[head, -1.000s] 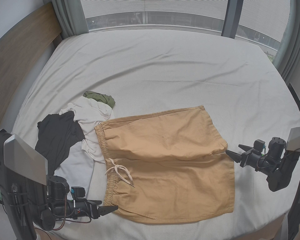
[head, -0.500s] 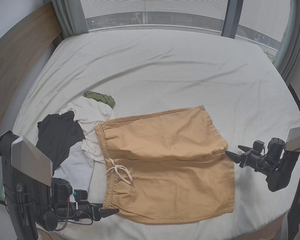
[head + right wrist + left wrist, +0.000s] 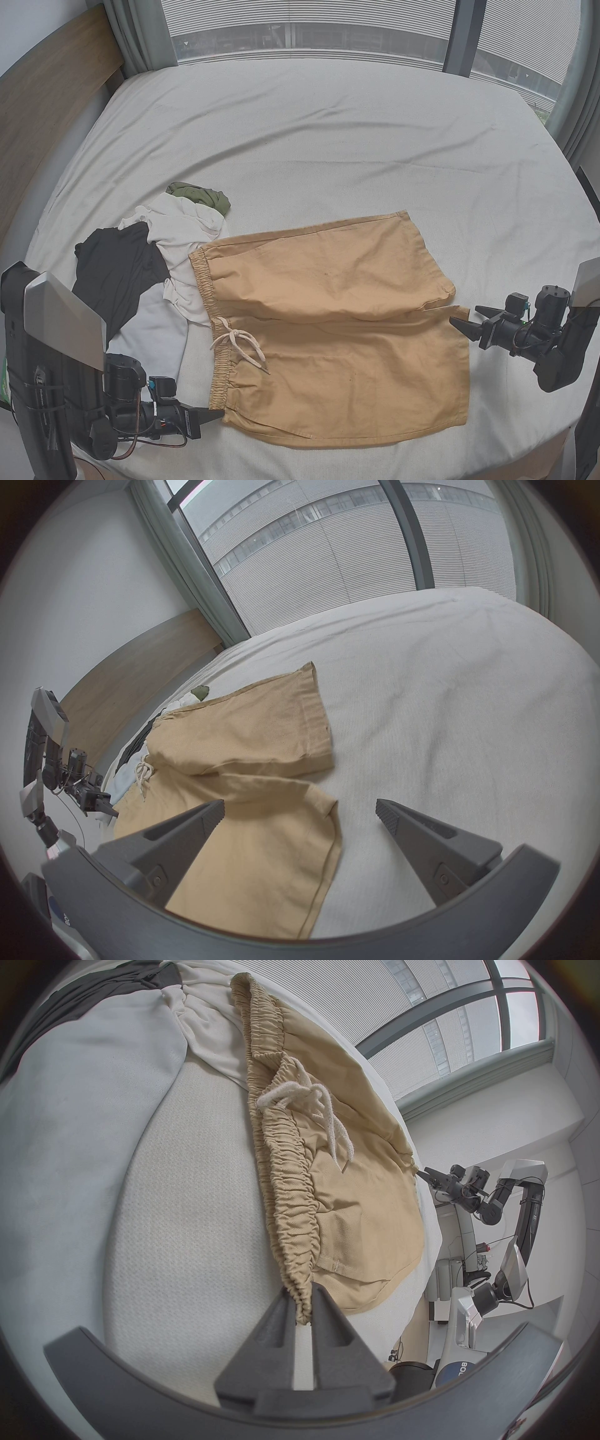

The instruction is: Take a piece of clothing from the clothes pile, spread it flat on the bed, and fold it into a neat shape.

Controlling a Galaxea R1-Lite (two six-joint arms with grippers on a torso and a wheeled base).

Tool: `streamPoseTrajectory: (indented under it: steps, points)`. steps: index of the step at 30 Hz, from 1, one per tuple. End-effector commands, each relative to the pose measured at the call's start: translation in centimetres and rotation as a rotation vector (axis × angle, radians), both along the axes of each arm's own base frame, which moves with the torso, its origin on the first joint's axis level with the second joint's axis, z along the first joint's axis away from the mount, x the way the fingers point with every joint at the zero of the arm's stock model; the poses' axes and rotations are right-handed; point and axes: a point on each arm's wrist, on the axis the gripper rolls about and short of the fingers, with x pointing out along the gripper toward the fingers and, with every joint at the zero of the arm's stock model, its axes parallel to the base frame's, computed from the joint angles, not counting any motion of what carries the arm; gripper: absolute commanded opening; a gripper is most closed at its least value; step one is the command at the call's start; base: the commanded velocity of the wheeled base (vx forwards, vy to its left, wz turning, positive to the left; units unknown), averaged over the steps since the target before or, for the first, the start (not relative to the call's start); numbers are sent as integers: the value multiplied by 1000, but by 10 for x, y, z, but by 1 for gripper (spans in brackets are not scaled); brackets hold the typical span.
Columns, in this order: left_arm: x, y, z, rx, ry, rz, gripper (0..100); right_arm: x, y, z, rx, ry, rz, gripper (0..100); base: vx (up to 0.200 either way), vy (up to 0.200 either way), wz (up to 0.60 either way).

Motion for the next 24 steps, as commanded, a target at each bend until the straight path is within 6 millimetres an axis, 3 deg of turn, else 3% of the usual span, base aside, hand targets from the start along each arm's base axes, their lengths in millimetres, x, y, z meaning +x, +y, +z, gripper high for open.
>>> streamPoseTrajectory:
  steps: [1,15,24]
  points:
    - [0,-1,0,-1,-4,-4,0,-12,3,-3,2,40,8,100,0,0,0]
    - [0,-1,-2,4,-1,-6,0,-67,8,-22,-59,233,55,100,0,0,0]
    - [0,-1,-2,5,-2,-8,0,-91,10,-35,-132,421,127,100,0,0,0]
